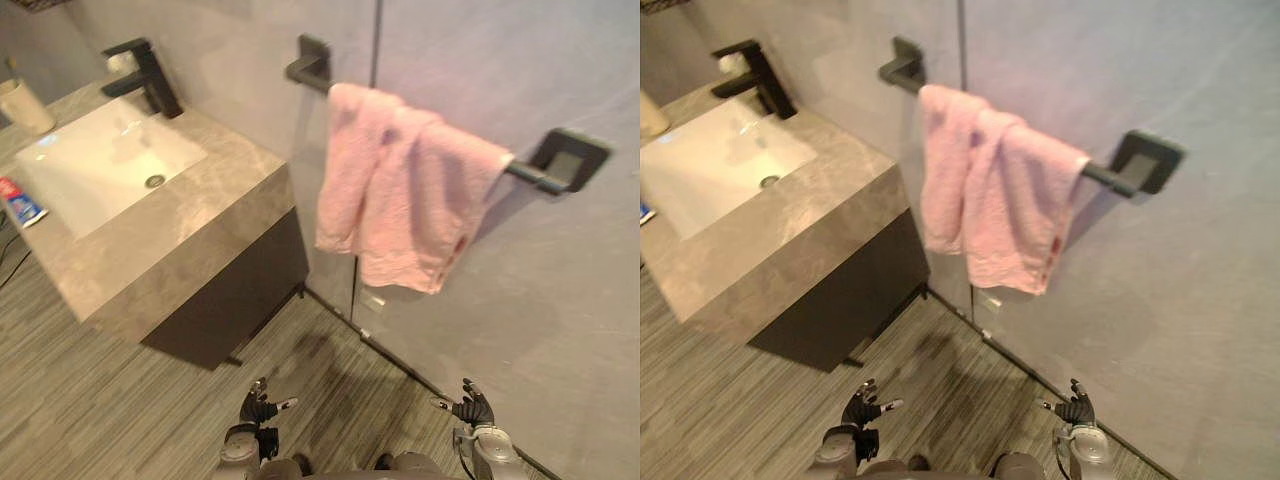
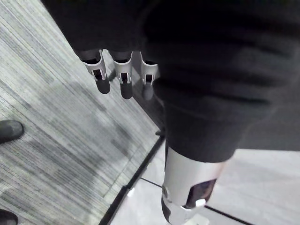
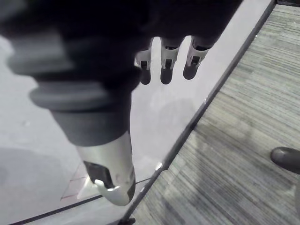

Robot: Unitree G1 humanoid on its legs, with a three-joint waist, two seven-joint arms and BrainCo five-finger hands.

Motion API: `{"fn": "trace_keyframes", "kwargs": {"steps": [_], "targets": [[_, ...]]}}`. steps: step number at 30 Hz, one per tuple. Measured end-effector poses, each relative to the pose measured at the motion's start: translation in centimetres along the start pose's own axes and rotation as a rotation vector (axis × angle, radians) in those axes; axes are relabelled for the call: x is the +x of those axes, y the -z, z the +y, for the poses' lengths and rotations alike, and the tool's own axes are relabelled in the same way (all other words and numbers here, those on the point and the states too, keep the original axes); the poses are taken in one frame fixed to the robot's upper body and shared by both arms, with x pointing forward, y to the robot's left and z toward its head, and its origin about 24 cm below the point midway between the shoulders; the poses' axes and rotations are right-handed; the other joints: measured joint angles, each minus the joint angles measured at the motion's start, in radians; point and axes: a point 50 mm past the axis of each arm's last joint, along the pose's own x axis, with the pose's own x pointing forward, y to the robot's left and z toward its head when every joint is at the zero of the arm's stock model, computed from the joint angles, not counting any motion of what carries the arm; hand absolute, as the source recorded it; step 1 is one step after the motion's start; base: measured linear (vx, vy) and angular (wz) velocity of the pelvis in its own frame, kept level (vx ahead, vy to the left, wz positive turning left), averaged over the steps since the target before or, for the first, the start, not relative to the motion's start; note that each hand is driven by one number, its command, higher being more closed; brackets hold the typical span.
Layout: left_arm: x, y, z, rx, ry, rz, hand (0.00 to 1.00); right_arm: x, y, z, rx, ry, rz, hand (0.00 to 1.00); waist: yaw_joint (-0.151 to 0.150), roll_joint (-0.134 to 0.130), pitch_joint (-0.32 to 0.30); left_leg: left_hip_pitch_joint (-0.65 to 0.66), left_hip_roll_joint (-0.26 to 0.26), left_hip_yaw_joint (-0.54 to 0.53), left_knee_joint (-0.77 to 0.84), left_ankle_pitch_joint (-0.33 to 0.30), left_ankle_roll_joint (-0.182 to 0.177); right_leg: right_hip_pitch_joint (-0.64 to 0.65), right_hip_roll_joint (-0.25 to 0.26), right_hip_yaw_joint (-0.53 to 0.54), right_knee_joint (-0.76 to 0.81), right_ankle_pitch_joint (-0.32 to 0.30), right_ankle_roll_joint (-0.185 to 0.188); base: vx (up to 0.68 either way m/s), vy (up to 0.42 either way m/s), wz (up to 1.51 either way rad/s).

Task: Organize washtable

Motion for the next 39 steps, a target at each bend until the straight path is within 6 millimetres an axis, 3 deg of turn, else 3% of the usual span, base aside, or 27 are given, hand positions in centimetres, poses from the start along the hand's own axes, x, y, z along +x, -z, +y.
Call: {"fn": "trace_keyframes", "kwargs": {"steps": [4,11,16,21,23,26,28,29,30,32,33,35,37,39], "targets": [[-0.5,1.5,1.9,0.046,-0.037,0.050,0.00,-0.2,0.8,1.0,0.033,-0.018,0.035,0.00,-0.002,-0.009,-0.003,0.028,-0.031,0.001,-0.074,0.051,0.028,0.015,0.001,0.045,-0.057,0.045,0.022,-0.10,0.091,-0.01],[-1.1,3.5,2.1,0.069,-0.039,0.129,0.00,-0.5,2.3,1.2,0.032,-0.020,0.101,0.00,-0.002,-0.018,-0.003,0.033,-0.054,-0.033,-0.147,0.112,0.062,0.013,-0.002,0.064,-0.065,0.078,0.030,-0.14,0.032,0.11],[-1.7,4.6,2.4,0.058,-0.054,0.167,0.00,-0.6,2.6,1.3,0.033,-0.024,0.114,0.00,0.000,-0.018,0.004,-0.003,-0.064,-0.097,-0.149,0.129,0.064,-0.005,0.002,0.112,-0.064,0.066,0.034,-0.11,0.008,0.26],[-1.6,4.6,1.8,-0.004,-0.064,0.163,0.00,-1.3,3.7,1.6,0.071,-0.019,0.142,0.00,0.011,-0.034,0.012,-0.045,-0.079,-0.156,-0.142,0.135,0.063,-0.003,-0.006,0.064,-0.042,-0.007,0.054,-0.02,-0.019,0.76],[-1.1,3.3,1.3,-0.008,-0.052,0.121,0.00,-1.3,3.9,1.3,0.108,0.006,0.150,0.00,0.008,-0.047,0.014,-0.156,-0.035,-0.022,-0.014,0.113,0.094,0.002,-0.061,-0.111,-0.032,0.022,0.048,0.05,0.043,1.66],[-0.9,3.0,1.5,-0.007,-0.058,0.114,0.00,-0.6,2.8,0.4,0.098,0.032,0.120,0.00,0.010,-0.045,0.024,-0.203,0.030,0.200,0.093,0.100,0.126,0.010,-0.112,-0.183,0.042,0.021,0.043,0.10,0.118,1.32],[-0.8,2.8,1.3,-0.007,-0.053,0.108,0.00,0.2,1.2,-0.5,0.103,0.057,0.075,0.00,0.001,-0.035,0.029,-0.204,-0.004,0.226,0.108,0.128,0.178,-0.017,-0.141,-0.170,0.127,-0.014,0.063,0.08,0.204,1.19],[-0.5,2.1,1.5,0.000,-0.058,0.085,0.00,0.4,0.7,-0.7,0.113,0.066,0.059,0.00,-0.007,-0.058,0.023,-0.227,-0.039,0.194,0.095,0.156,0.166,-0.018,-0.148,-0.154,0.037,0.014,0.041,0.06,0.089,1.40],[-0.1,1.3,2.1,0.013,-0.073,0.065,0.00,0.5,0.5,-0.4,0.126,0.064,0.054,0.00,0.003,-0.105,0.026,-0.267,-0.063,0.219,0.132,0.117,0.143,-0.008,-0.209,-0.184,0.004,0.041,0.083,0.04,0.064,1.22],[-0.2,1.5,2.1,0.018,-0.073,0.074,0.00,0.9,-0.4,-0.4,0.133,0.069,0.038,0.00,-0.006,-0.080,0.033,-0.277,0.074,0.321,0.220,0.038,0.097,0.023,-0.204,-0.233,-0.002,0.066,0.097,0.04,0.101,0.85],[-0.2,1.7,1.7,0.016,-0.063,0.081,0.00,0.8,0.0,-0.9,0.125,0.080,0.055,0.00,-0.012,-0.060,0.040,-0.261,0.128,0.335,0.200,0.054,0.073,0.058,-0.209,-0.268,-0.001,0.071,0.122,0.03,0.130,0.99],[0.1,1.1,1.9,0.032,-0.063,0.063,0.00,0.7,1.0,-0.4,0.125,0.066,0.099,0.00,-0.001,-0.064,0.039,-0.288,0.053,0.292,0.236,0.033,0.130,0.090,-0.258,-0.315,-0.017,0.123,0.141,0.10,0.329,1.07],[0.1,1.1,3.1,0.053,-0.089,0.062,0.00,0.5,1.2,1.0,0.139,0.031,0.118,0.00,0.004,-0.063,0.041,-0.333,0.050,0.255,0.328,-0.017,0.148,0.108,-0.274,-0.315,-0.011,0.150,0.156,0.12,0.279,0.71],[-0.1,1.4,4.3,0.071,-0.118,0.078,0.00,0.4,1.4,2.1,0.130,-0.002,0.132,0.00,0.027,-0.057,0.050,-0.338,0.049,0.236,0.397,-0.084,0.166,0.115,-0.302,-0.302,0.056,0.155,0.163,0.08,0.229,0.31]]}}
